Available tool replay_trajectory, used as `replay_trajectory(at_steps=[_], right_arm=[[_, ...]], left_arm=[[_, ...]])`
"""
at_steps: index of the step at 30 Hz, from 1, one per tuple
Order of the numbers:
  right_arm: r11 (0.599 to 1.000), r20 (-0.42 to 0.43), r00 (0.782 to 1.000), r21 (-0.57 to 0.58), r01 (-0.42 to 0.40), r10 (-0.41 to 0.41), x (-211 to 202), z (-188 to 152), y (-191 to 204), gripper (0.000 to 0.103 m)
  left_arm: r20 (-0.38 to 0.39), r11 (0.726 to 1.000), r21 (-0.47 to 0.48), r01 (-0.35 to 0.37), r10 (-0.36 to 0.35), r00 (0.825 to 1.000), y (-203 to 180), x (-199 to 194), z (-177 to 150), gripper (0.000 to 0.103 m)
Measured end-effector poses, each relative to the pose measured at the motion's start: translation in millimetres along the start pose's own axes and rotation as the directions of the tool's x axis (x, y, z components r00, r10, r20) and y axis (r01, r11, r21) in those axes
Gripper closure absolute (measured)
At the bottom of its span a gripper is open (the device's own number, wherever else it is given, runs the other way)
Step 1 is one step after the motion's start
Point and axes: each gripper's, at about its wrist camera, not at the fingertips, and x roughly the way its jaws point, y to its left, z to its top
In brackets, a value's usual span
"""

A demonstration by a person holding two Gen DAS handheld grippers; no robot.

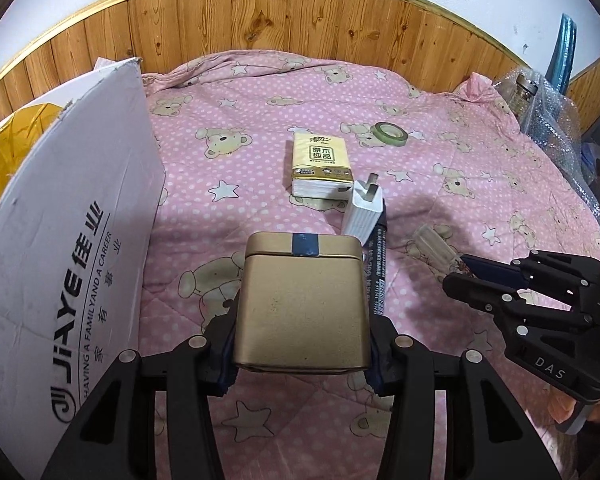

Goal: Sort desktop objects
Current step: 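Lift and carry the gold tin and clear tube over the white box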

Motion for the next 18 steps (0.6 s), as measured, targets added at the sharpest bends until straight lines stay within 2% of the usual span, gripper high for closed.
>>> replay_trajectory(at_steps=[18], right_arm=[[1.000, 0.029, 0.999, -0.011, -0.014, 0.015, -35, -2, 22, 0.083]], left_arm=[[0.040, 1.000, 0.010, 0.020, -0.020, 0.999, -14, -53, -17, 0.053]])
